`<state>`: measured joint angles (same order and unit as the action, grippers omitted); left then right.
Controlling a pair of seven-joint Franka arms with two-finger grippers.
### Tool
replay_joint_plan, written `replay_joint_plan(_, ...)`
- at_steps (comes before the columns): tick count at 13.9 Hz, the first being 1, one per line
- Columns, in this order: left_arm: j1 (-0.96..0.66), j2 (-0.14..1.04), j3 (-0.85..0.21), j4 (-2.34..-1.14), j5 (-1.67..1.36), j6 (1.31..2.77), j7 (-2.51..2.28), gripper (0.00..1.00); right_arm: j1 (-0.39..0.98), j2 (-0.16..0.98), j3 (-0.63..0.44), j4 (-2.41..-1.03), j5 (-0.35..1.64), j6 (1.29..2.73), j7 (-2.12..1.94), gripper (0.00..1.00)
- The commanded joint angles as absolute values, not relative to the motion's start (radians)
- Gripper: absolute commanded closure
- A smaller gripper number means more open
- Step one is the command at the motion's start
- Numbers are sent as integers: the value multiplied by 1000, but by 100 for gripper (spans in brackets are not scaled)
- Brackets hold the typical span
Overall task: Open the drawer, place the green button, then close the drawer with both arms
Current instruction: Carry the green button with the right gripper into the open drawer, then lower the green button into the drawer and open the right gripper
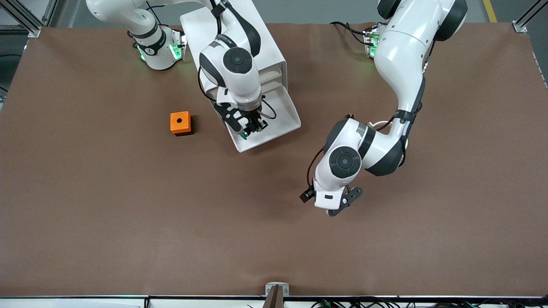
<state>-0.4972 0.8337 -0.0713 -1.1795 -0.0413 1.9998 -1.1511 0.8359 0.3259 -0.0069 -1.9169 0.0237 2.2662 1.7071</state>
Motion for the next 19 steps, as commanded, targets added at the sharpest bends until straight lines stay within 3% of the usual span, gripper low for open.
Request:
replay_joint_plan(1, -502, 819, -104, -1197, -17, 2005, -1161, 0, 877, 319, -15, -1927, 31, 2272, 1787, 100)
replay_joint_plan(19, -515, 838, -107, -1198, -5, 2036, -1155, 0, 943, 414, -15, -1872, 34, 2315, 1988, 100)
